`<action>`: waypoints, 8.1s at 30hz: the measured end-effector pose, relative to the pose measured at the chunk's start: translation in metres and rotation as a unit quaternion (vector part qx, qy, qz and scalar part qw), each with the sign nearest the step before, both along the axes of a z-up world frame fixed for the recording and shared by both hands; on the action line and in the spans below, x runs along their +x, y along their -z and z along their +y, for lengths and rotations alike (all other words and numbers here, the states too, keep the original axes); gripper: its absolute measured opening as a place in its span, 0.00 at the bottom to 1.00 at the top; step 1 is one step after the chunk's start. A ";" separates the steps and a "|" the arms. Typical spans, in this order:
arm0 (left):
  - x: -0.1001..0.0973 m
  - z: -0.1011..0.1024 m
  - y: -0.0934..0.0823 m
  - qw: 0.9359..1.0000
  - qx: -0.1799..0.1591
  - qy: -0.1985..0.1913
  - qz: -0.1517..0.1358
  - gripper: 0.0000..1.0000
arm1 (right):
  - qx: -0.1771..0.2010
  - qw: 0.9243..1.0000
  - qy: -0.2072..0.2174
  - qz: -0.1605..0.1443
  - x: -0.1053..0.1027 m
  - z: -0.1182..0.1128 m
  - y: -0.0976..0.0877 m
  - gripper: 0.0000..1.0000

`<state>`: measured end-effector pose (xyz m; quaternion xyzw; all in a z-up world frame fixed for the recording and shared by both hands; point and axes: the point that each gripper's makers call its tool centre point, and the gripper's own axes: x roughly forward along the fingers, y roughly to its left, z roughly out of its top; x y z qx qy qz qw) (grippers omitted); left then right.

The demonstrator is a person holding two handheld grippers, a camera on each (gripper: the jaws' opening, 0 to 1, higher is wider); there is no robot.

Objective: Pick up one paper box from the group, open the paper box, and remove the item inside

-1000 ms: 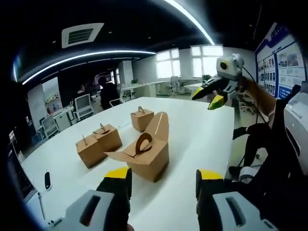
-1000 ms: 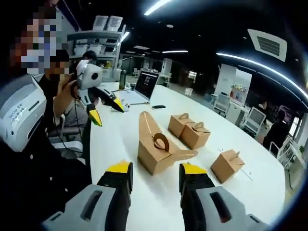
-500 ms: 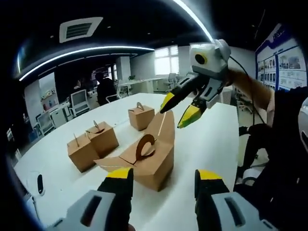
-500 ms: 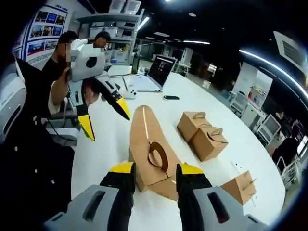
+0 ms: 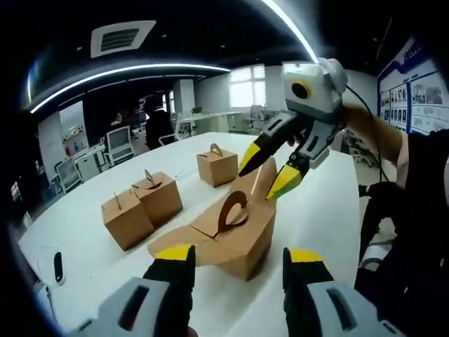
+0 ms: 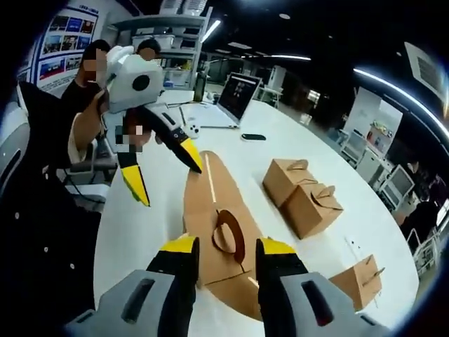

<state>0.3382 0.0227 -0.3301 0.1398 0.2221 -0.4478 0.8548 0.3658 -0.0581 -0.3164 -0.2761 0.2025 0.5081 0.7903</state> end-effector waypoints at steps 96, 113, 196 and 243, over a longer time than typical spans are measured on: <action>0.054 -0.042 0.079 0.970 -0.074 0.231 -0.012 0.69 | -0.066 0.996 -0.057 0.009 0.017 0.019 0.008 0.03; 0.050 -0.035 0.075 0.974 -0.067 0.214 -0.015 0.68 | -0.041 0.998 -0.045 0.003 0.014 0.013 0.010 0.27; 0.021 -0.064 -0.010 0.952 0.222 0.187 -0.097 0.04 | -0.025 0.998 -0.036 0.034 0.041 0.011 -0.007 0.03; -0.068 -0.057 0.031 0.954 0.195 0.202 -0.103 0.04 | -0.096 0.995 0.026 -0.006 0.124 0.008 0.029 0.04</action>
